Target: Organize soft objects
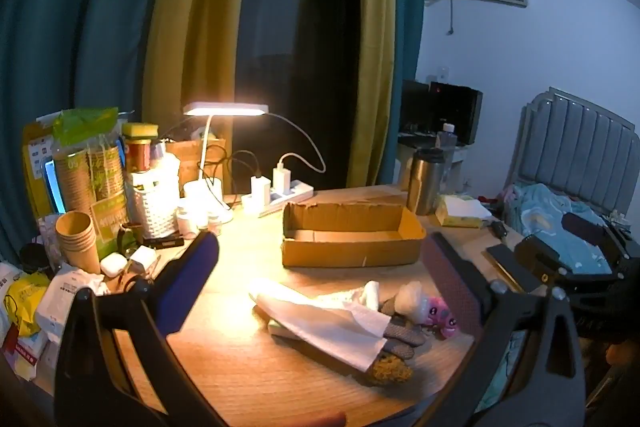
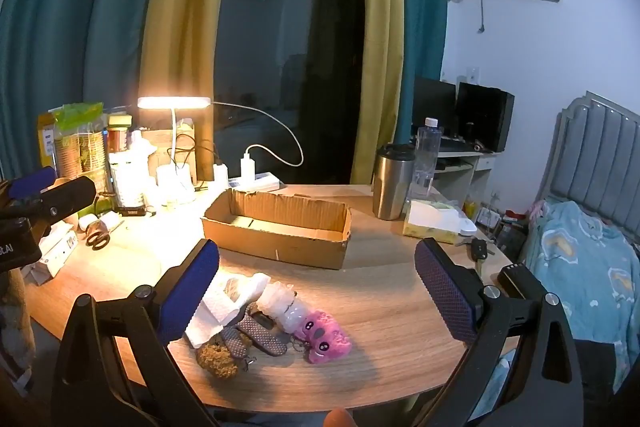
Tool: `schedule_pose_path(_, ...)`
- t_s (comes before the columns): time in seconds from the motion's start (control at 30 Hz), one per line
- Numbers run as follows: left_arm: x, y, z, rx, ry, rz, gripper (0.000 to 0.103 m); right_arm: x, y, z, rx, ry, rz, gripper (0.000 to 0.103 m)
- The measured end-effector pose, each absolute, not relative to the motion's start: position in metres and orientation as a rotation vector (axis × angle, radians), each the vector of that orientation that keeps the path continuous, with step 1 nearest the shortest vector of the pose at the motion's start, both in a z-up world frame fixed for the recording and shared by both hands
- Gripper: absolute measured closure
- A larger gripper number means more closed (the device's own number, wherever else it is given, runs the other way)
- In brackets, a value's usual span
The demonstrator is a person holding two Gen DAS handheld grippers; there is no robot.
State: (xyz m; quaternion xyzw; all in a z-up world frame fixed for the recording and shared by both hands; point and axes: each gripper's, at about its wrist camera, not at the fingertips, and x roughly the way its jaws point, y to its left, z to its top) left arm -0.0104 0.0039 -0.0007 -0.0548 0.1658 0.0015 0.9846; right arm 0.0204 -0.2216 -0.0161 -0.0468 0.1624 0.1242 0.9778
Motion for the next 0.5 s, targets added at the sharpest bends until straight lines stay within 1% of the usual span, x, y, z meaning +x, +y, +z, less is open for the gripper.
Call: schedule_pose_path(0.5,-0.0117,0.0062,-0.0035,-0.115,0.334,0.008,0.001,0.0199,-0.2179,-0.0192,-0.097,0.335,0.254,0.003)
